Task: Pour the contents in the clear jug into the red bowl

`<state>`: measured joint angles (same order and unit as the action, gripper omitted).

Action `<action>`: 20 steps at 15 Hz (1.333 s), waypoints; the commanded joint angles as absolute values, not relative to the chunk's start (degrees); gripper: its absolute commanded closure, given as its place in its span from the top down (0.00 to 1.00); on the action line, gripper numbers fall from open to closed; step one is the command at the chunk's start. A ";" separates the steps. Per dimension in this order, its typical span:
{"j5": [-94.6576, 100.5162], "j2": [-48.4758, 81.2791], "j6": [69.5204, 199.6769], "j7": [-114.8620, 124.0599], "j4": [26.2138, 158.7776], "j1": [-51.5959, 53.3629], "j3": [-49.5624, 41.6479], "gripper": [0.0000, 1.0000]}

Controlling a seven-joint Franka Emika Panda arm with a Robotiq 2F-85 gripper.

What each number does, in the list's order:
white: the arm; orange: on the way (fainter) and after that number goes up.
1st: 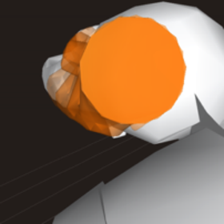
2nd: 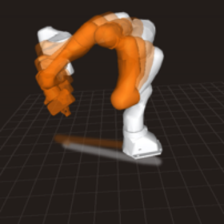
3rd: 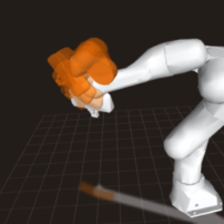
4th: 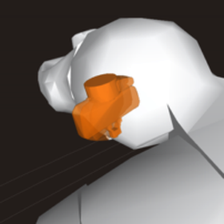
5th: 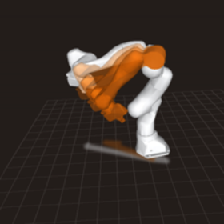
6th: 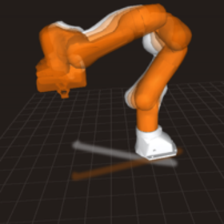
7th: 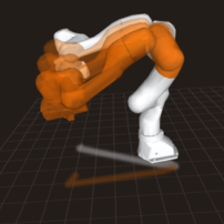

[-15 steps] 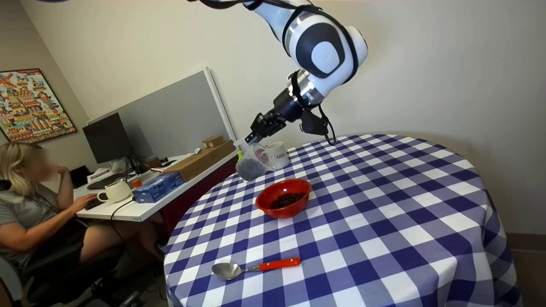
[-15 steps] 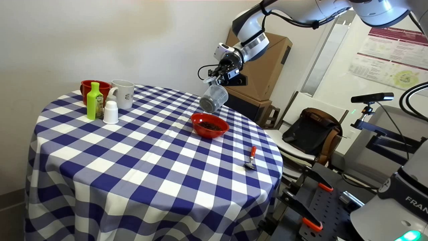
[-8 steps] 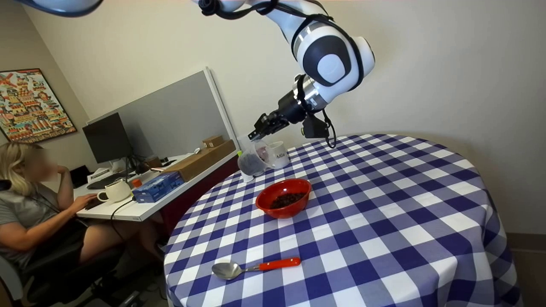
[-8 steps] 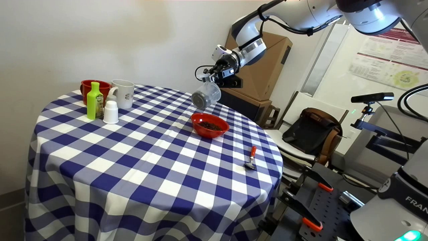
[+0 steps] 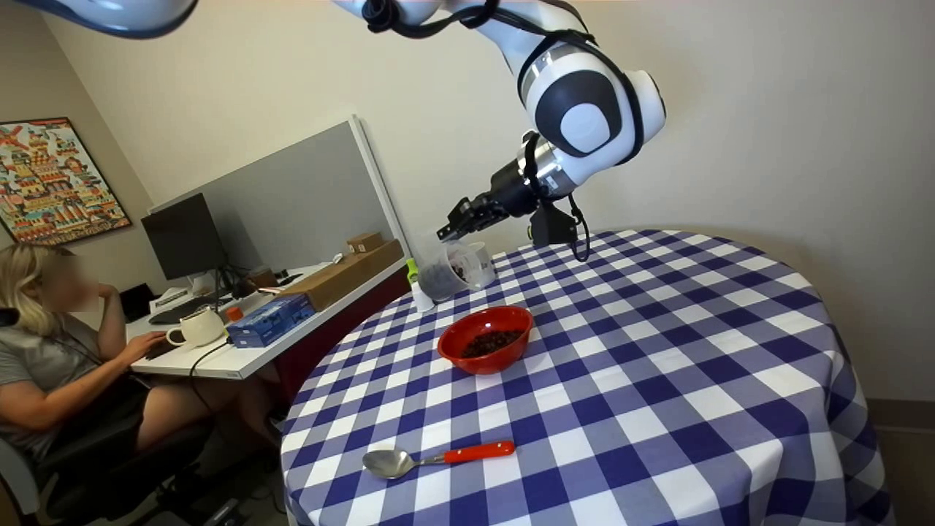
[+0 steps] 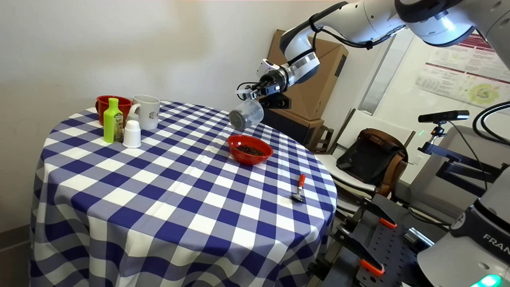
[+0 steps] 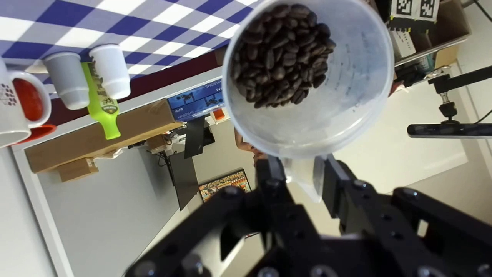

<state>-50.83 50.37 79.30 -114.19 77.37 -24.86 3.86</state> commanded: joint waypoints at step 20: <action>-61.46 54.75 69.04 -110.65 73.16 -26.46 1.82 0.08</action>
